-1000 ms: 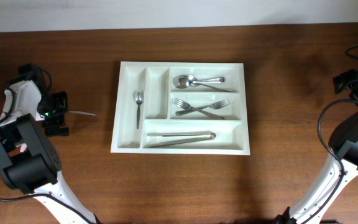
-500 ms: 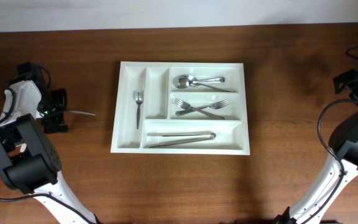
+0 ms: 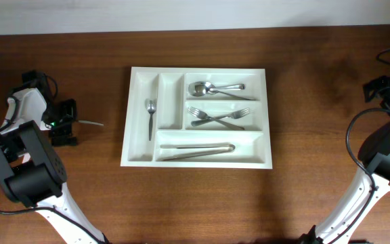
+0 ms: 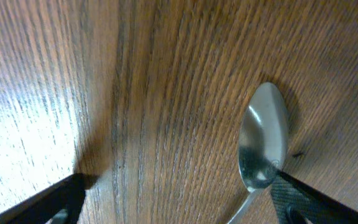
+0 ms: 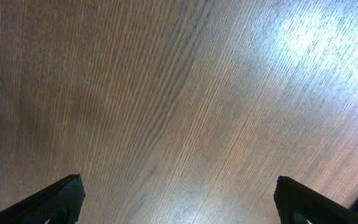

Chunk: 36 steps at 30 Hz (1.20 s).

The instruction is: Pack container

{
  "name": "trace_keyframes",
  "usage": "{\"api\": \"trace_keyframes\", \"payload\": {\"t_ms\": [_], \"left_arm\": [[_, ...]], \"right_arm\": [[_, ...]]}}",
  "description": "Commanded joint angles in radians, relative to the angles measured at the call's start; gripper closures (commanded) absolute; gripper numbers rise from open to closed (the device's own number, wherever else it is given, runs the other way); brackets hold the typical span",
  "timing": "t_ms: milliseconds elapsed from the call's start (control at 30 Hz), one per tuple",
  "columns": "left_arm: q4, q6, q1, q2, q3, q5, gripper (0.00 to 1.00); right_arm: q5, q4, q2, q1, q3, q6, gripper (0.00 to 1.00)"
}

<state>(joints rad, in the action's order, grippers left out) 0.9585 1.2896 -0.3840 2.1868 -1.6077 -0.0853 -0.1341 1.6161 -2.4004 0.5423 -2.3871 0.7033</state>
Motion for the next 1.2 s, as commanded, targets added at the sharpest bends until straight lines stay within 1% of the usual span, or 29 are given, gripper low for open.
{"api": "trace_keyframes", "payload": {"t_ms": [0, 33, 67, 100, 133, 167, 200, 233, 300, 433, 533, 600, 667, 733, 833, 867, 900, 1000, 1133, 1167], "left_arm": [[-0.016, -0.060, -0.004, 0.033, 0.001, -0.025, 0.17], [-0.021, -0.076, -0.005, 0.033, 0.001, -0.021, 0.23], [-0.025, -0.093, -0.005, 0.033, 0.000, -0.020, 0.31], [-0.027, -0.102, -0.005, 0.033, 0.000, -0.019, 0.36], [-0.027, -0.106, -0.005, 0.033, 0.000, -0.019, 0.55], [-0.027, -0.106, -0.005, 0.033, 0.000, -0.017, 0.61], [-0.027, -0.106, -0.005, 0.033, 0.000, -0.012, 0.71], [-0.027, -0.106, -0.005, 0.033, 0.000, -0.008, 0.75], [-0.027, -0.110, -0.005, 0.033, 0.000, 0.002, 0.78], [-0.032, -0.122, -0.005, 0.033, 0.000, 0.005, 0.79], [-0.041, -0.175, -0.005, 0.033, -0.009, 0.003, 0.79], [-0.041, -0.212, -0.005, 0.033, -0.026, 0.002, 0.87], [-0.031, -0.252, -0.005, 0.032, -0.058, 0.002, 0.98], [-0.003, -0.275, -0.004, 0.032, -0.111, 0.003, 0.98], [0.016, -0.275, -0.004, 0.032, -0.163, 0.002, 0.98], [0.016, -0.275, -0.004, 0.032, -0.170, 0.003, 0.93], [0.016, -0.274, -0.004, 0.032, -0.171, 0.003, 0.81], [0.016, -0.275, -0.004, 0.032, -0.171, 0.003, 0.60], [0.014, -0.275, -0.005, 0.032, -0.172, 0.004, 0.44], [0.011, -0.280, -0.005, 0.032, -0.172, 0.006, 0.38]], "right_arm": [[-0.010, 0.000, 0.042, -0.004, -0.007, 0.000, 0.01], [-0.009, -0.001, 0.042, -0.004, -0.007, 0.000, 0.01], [-0.009, 0.000, 0.042, -0.004, -0.007, 0.000, 0.01], [-0.009, 0.000, 0.042, -0.004, -0.007, 0.000, 0.01], [-0.009, 0.000, 0.042, -0.004, -0.007, 0.000, 0.01], [-0.010, 0.000, 0.042, -0.004, -0.007, 0.000, 0.01], [-0.009, 0.000, 0.042, -0.004, -0.007, 0.000, 0.01], [-0.010, 0.000, 0.042, -0.004, -0.007, 0.000, 0.01], [-0.009, 0.000, 0.042, -0.004, -0.007, 0.000, 0.01], [-0.009, 0.000, 0.042, -0.004, -0.007, 0.000, 0.01], [-0.010, 0.000, 0.042, -0.004, -0.007, 0.000, 0.01], [-0.009, -0.001, 0.042, -0.004, -0.007, 0.000, 0.01], [-0.009, 0.000, 0.042, -0.004, -0.007, 0.000, 0.01], [-0.009, -0.001, 0.042, -0.004, -0.007, 0.000, 0.01], [-0.010, 0.000, 0.042, -0.004, -0.007, 0.000, 0.01], [-0.010, 0.000, 0.042, -0.004, -0.007, 0.000, 0.01], [-0.009, -0.001, 0.042, -0.004, -0.007, 0.000, 0.01], [-0.009, 0.000, 0.042, -0.004, -0.007, 0.000, 0.01], [-0.010, 0.000, 0.042, -0.004, -0.007, 0.000, 0.01], [-0.010, 0.000, 0.042, -0.004, -0.007, 0.000, 0.01]]}}
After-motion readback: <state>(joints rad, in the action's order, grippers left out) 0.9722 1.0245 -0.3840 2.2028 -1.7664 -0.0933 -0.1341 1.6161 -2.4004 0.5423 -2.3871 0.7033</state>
